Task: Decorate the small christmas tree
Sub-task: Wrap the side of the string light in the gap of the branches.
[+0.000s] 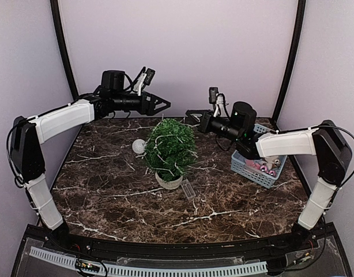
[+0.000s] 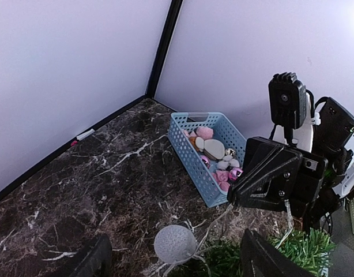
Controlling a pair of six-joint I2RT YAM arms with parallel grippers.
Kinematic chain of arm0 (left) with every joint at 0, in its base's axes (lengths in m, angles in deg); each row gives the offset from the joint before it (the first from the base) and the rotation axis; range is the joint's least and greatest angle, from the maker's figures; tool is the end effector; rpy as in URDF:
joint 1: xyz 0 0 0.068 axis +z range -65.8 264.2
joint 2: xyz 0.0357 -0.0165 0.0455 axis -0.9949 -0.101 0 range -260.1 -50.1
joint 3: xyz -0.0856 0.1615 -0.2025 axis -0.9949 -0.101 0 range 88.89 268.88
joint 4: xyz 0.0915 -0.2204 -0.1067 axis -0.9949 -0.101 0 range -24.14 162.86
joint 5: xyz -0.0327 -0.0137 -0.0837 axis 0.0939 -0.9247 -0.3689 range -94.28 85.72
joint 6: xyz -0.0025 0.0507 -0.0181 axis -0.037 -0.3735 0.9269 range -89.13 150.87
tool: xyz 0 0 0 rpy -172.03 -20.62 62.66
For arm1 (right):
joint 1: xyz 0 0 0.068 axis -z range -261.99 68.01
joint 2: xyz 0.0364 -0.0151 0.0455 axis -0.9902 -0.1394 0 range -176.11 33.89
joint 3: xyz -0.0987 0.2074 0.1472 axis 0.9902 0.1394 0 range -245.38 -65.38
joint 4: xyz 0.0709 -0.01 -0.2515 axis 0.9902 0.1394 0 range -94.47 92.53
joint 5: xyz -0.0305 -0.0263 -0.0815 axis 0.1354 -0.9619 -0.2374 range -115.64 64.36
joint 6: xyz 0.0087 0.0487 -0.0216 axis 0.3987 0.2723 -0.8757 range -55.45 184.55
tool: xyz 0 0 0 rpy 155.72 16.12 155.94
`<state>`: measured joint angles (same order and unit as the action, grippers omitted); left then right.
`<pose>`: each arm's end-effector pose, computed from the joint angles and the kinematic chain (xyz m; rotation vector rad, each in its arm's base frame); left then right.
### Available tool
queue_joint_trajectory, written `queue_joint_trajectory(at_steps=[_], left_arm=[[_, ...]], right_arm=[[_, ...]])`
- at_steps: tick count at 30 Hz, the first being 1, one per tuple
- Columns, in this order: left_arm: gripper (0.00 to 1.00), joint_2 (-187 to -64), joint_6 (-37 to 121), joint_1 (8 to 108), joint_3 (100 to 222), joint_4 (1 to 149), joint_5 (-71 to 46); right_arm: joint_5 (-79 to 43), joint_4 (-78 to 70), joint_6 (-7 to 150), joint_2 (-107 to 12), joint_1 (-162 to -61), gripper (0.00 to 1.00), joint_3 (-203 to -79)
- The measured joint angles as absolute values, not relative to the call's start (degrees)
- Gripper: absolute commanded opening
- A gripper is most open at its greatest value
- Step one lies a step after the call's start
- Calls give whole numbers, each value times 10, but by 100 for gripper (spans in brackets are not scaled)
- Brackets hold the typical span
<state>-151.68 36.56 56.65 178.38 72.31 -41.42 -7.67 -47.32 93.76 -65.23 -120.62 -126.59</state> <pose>0.3668 -0.2158 0.3571 0.8132 1.6683 -0.9875 0.3053 0.2581 0.2802 -0.4023 1.5558 1.1713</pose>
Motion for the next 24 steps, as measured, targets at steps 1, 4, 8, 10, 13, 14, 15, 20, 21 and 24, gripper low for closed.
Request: queue_joint_trajectory(at_steps=[1, 4, 8, 10, 13, 14, 15, 20, 21, 24], left_arm=[[77, -1524, 359, 567, 1792, 721, -424], [74, -1543, 344, 567, 1810, 717, -452], [69, -1564, 332, 567, 1828, 710, -486], [65, -1575, 327, 567, 1838, 705, -504], [61, -1590, 324, 567, 1853, 695, -526], [61, -1595, 320, 566, 1857, 693, -535], [60, -1600, 316, 565, 1861, 692, -544], [56, -1623, 294, 556, 1887, 664, -565], [55, -1627, 290, 554, 1894, 658, -568], [52, -1632, 274, 545, 1907, 639, -578]], right_arm=[[-76, -488, 940, -652, -1206, 0, -1261], [-74, -518, 943, -652, -1206, 0, -1247], [-74, -547, 949, -652, -1206, 0, -1234], [-73, -563, 952, -652, -1204, 0, -1229], [-72, -587, 956, -648, -1202, 0, -1216], [-72, -593, 958, -648, -1202, 0, -1213], [-72, -599, 961, -647, -1201, 0, -1210], [-72, -618, 966, -641, -1198, 0, -1202], [-72, -620, 966, -640, -1197, 0, -1202], [-72, -626, 967, -637, -1196, 0, -1202]])
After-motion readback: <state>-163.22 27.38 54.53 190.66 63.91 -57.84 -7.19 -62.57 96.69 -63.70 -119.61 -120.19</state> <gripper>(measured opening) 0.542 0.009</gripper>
